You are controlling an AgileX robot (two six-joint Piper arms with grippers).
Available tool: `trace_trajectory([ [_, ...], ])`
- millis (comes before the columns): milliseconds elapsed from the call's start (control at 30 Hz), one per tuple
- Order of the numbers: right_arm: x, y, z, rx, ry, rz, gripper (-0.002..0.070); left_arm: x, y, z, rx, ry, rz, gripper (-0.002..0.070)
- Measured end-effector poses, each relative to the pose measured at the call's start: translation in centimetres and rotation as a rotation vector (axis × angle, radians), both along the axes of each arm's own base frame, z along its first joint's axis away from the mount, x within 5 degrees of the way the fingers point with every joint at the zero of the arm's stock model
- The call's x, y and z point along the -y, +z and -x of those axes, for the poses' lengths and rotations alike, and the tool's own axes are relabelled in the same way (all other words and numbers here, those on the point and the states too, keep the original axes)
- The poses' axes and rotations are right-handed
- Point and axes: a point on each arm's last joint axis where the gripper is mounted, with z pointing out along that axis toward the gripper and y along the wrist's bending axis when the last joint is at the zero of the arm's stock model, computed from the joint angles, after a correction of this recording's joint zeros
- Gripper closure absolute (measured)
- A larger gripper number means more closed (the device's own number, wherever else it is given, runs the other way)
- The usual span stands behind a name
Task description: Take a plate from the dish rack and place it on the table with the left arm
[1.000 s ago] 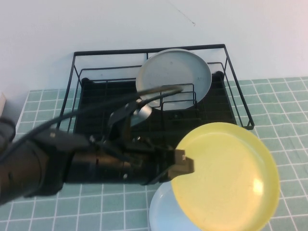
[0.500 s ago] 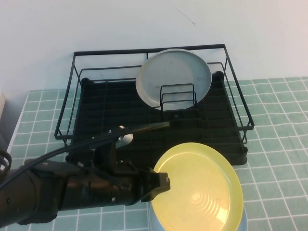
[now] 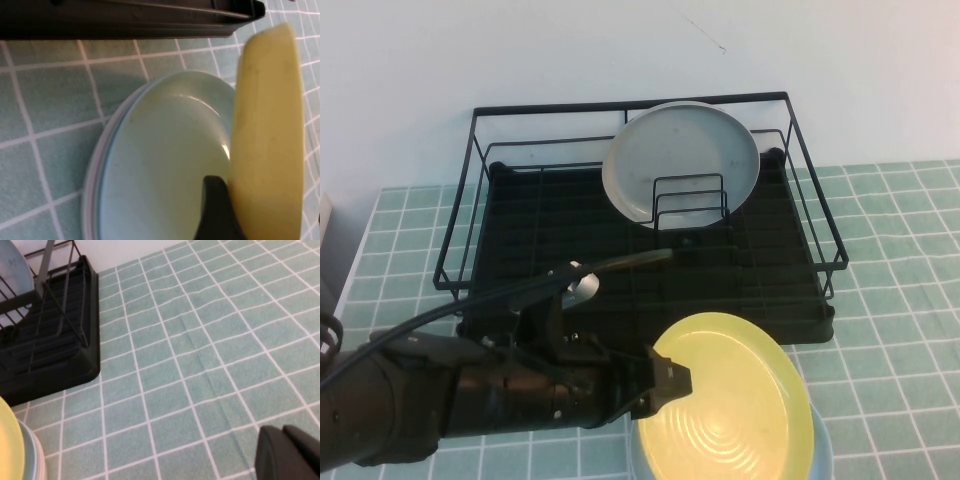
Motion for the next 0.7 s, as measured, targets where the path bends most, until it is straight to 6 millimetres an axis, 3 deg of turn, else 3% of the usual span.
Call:
trace_trajectory([
  [300, 0.0, 0.0, 0.0, 0.000, 0.000, 0.000, 0.0678, 0.0, 0.5, 0.2, -0.006, -0.070, 0.062, 0.0279],
  [633, 0.0, 0.0, 0.0, 0.000, 0.000, 0.000, 0.0678, -5.8, 1.1, -3.0, -0.062, 0.042, 0.173, 0.0282],
  [700, 0.0, 0.0, 0.0, 0.000, 0.000, 0.000, 0.0678, -7.1, 1.6, -3.1, -0.067, 0.008, 0.240, 0.0319],
])
